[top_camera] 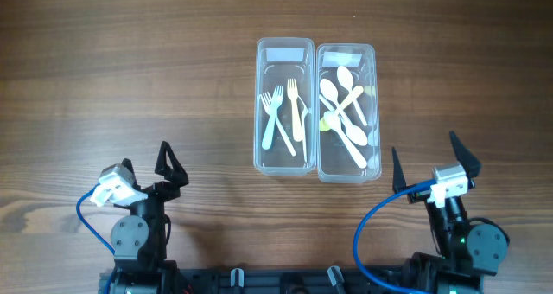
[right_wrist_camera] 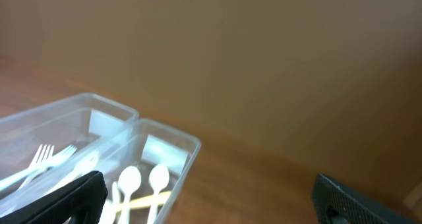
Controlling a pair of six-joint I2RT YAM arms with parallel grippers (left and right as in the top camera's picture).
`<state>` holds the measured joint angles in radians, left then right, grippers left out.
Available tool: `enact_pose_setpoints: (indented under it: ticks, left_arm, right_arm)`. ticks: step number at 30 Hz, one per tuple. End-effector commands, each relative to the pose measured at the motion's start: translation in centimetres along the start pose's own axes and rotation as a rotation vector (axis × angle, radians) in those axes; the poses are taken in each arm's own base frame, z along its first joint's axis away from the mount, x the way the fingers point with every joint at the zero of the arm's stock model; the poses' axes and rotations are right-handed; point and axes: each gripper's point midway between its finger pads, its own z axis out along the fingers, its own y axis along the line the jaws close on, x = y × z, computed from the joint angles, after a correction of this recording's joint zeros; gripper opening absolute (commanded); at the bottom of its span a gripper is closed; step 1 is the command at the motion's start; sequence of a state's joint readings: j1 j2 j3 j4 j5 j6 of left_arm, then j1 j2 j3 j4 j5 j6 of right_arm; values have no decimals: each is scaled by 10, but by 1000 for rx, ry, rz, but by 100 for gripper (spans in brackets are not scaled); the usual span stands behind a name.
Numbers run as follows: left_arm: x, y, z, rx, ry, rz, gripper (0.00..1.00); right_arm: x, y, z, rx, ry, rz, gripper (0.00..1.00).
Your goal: Pack container
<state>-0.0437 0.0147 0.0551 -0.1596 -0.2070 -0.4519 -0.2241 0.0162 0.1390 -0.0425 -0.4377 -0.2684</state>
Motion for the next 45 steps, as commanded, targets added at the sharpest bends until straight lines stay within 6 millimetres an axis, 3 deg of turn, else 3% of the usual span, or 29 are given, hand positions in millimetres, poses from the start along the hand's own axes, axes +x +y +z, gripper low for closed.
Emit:
enact_pose_setpoints:
  ticks: [1, 11, 14, 17, 37, 45]
  left_arm:
    - [1, -1, 0, 10, 1, -7, 100]
    - [1, -1, 0, 10, 1, -7, 100]
    - [1, -1, 0, 10, 1, -7, 100]
    - [1, -1, 0, 10, 1, -7, 100]
    - [1, -1, 0, 10, 1, -7, 100]
    - [1, -1, 0, 10, 1, -7, 100]
  right_arm:
    - [9, 9, 2, -39, -24, -24, 100]
    - [30, 42, 8, -139, -11, 4, 100]
    - [34, 37, 9, -107, 6, 1, 100]
    - [38, 22, 10, -22, 31, -96, 100]
    - [41, 22, 10, -31, 38, -493, 100]
    - [41, 22, 10, -38, 32, -852, 100]
